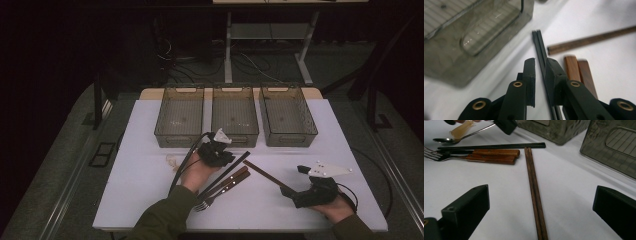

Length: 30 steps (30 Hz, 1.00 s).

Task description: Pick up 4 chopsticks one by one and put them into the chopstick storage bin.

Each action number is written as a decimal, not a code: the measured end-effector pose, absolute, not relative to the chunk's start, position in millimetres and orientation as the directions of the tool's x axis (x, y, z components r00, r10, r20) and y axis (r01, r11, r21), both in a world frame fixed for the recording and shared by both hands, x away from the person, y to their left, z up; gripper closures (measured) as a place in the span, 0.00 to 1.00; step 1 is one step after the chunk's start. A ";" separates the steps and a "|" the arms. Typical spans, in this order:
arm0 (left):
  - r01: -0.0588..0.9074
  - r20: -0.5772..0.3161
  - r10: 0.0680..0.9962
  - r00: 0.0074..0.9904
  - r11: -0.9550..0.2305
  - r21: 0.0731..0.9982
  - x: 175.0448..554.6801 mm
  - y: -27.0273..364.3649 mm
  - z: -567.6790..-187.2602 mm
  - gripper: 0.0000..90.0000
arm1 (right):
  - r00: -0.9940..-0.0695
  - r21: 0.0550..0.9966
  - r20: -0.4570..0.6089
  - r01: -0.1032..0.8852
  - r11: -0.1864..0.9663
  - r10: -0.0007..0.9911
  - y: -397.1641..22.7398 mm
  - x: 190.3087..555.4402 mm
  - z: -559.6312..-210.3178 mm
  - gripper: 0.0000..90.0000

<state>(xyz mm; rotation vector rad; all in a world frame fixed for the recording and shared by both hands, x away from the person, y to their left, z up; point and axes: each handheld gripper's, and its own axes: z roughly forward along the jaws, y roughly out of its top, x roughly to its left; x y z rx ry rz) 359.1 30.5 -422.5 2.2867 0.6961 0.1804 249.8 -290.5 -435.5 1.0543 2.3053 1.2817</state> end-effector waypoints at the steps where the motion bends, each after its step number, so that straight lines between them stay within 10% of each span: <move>1: 0.429 -0.073 0.532 0.843 -0.586 0.687 355.4 34.2 -421.9 0.86 | -0.686 0.826 0.087 0.455 0.333 0.723 -290.4 249.9 -435.6 0.01; 30: 0.461 -0.113 0.526 0.843 -0.598 0.656 332.8 49.0 -439.3 0.93 | -0.685 0.823 0.083 0.457 0.337 0.724 -290.0 249.6 -435.8 0.01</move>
